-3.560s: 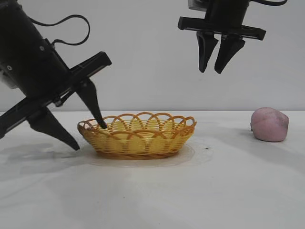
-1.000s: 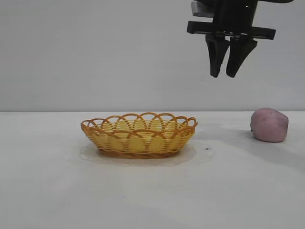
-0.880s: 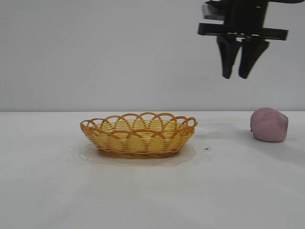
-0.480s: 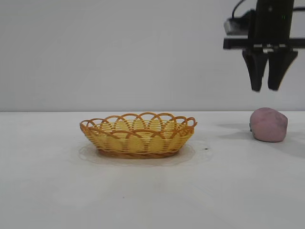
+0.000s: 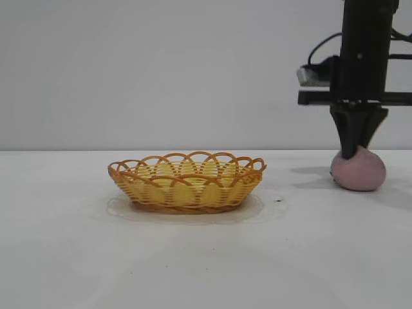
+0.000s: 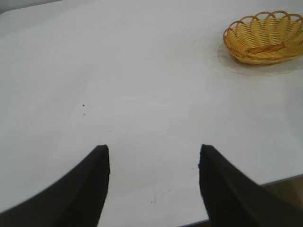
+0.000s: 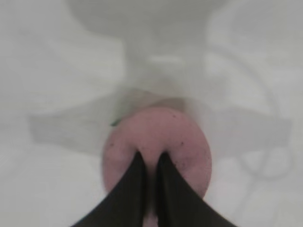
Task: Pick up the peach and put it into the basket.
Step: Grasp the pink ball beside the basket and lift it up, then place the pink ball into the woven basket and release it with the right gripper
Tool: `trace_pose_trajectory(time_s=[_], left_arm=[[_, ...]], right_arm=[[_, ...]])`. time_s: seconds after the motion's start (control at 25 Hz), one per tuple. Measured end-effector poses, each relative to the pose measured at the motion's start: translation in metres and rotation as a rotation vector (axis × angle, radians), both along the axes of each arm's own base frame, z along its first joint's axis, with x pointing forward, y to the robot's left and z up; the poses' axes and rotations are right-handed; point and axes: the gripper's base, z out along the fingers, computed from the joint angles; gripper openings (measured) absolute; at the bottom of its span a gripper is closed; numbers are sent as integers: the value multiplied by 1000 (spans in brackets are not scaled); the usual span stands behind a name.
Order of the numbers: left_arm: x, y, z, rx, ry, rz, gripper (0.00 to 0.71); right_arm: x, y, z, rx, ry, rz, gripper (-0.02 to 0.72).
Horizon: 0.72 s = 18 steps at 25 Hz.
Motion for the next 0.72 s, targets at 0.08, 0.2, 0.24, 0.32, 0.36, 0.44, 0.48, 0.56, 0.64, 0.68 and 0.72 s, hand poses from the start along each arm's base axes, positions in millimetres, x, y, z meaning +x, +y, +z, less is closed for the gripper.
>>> trace_pose_trajectory(time_s=[0.08,0.2,0.24,0.32,0.36,0.44,0.48,0.56,0.64,0.68,0.72], left_arm=[[0,0,0,0,0,0,368],[0,0,0,0,0,0,368],[0,0,0,0,0,0,368],[0,0,0,0,0,0,368],[0,0,0,0,0,0,368],[0,0,0,0,0,0,368],[0,0,0,0,0,0,368],[0,0,0,0,0,0,368],[0,0,0,0,0,0,368],[0,0,0,0,0,0,368],[0,0,0,0,0,0,368]], right_arm=[[-14,29,2,19,-13,72,0],[-30,66,-16,6,9,161,0],[-34,77,-26,0,25,184,0],[-39,92,-45,-17,52,215,0],[-39,96,-57,-29,71,222,0],[-39,102,-79,-53,109,231,0],[-38,103,-86,-59,122,228,0],[-36,103,-94,-71,126,214,0],[-34,104,-95,-64,113,197,54],[-34,104,-95,-59,111,184,54],[-33,104,-95,-56,110,175,121]])
